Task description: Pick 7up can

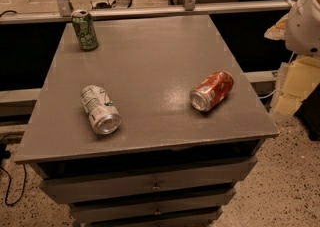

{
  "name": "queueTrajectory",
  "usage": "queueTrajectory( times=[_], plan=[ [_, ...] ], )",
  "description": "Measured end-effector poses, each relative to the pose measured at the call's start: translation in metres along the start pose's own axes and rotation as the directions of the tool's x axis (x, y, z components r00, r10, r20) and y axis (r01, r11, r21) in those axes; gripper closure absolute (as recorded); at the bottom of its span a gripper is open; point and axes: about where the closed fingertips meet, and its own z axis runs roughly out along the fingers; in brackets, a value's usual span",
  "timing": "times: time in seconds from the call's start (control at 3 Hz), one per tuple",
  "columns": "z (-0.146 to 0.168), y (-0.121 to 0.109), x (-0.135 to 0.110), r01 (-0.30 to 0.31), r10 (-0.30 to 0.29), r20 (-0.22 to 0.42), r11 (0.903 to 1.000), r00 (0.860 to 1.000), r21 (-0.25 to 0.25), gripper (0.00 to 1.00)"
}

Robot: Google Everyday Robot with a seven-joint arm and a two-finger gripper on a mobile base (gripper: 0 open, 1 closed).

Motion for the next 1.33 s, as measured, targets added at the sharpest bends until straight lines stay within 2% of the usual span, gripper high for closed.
queueTrajectory(
  times=[0.33,0.67,1.0,1.33],
  plan=[
    [0.000,0.000,0.000,0.000,0.000,0.000,1.0000,1.000,0.000,0.00],
    [0.019,-0.009,-0.036,0.026,-0.024,0.096,0.9994,0.995,-0.021,0.00],
    [0.052,-0.013,-0.104,0.044,-0.022,0.254,0.9960,0.967,-0.078,0.00],
    [0.070,-0.007,-0.167,0.041,0.015,0.373,0.9890,0.928,-0.142,0.00]
  ],
)
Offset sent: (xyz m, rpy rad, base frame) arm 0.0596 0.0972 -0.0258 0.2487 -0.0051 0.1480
